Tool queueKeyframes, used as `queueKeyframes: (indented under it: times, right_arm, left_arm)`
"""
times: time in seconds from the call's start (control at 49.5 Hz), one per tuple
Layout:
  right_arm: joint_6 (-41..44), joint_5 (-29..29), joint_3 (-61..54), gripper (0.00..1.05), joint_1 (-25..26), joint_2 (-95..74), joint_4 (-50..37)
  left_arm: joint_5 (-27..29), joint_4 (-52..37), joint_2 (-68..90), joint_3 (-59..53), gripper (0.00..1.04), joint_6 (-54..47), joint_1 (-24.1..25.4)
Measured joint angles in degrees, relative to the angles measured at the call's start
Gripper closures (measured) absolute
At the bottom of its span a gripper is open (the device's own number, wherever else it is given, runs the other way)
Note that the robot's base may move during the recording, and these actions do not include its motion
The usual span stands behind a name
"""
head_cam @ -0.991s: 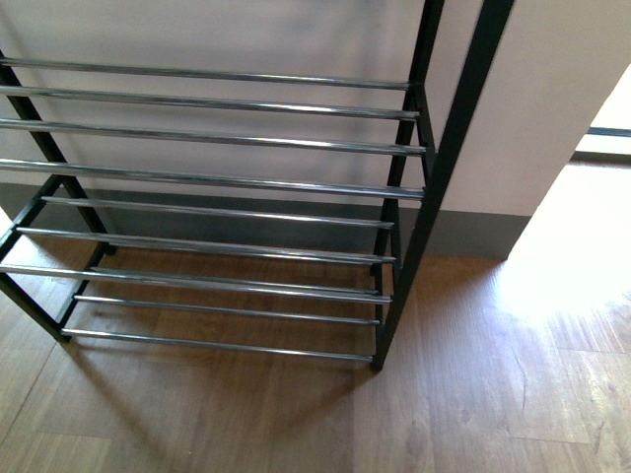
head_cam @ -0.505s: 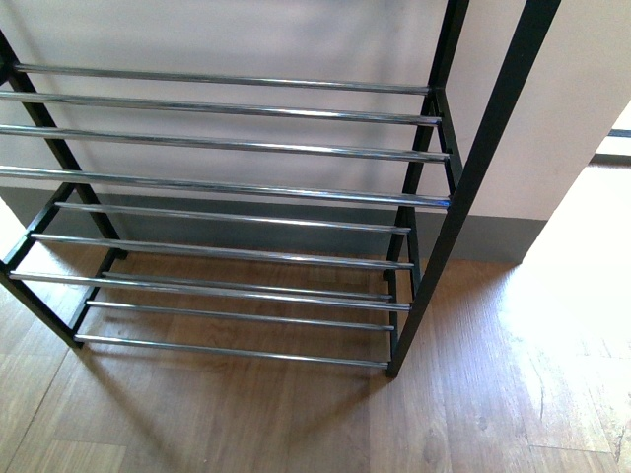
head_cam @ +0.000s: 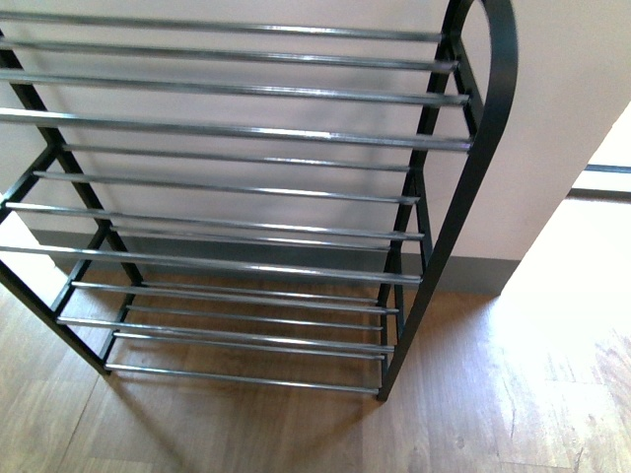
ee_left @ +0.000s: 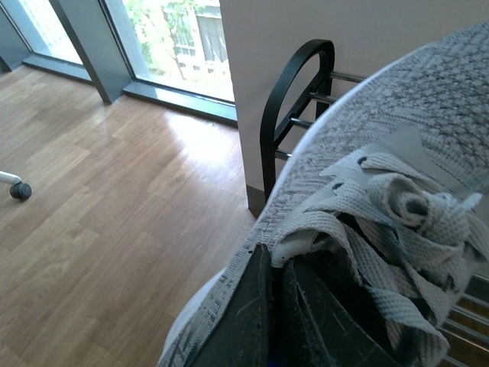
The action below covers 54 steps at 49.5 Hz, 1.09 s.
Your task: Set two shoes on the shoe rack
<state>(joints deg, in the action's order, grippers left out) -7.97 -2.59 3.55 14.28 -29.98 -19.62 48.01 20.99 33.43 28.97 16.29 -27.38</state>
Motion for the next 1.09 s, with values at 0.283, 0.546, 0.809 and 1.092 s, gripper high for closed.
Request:
queueKeyframes:
  times: [0.283, 0.546, 0.809, 1.092]
  right_arm:
    - [0.0, -0.07, 0.0, 1.03, 0.0, 0.02, 0.0]
    - [0.0, 0.48, 0.17, 1.03, 0.02, 0.0, -0.09]
    - [0.0, -0.61, 0.22, 1.03, -0.02, 0.07, -0.11]
    - [0.0, -0.2, 0.22, 1.03, -0.04, -0.02, -0.11]
  left_arm:
    - [0.17, 0.0, -0.02, -0.02, 1.03, -0.02, 0.0]
    - [-0.07, 0.0, -0.02, 0.0, 1.03, -0.02, -0.04]
    - [0.87, 0.0, -0.07, 0.0, 1.03, 0.0, 0.09]
    - [0.44, 0.0, -0.07, 0.0, 1.03, 0.0, 0.07]
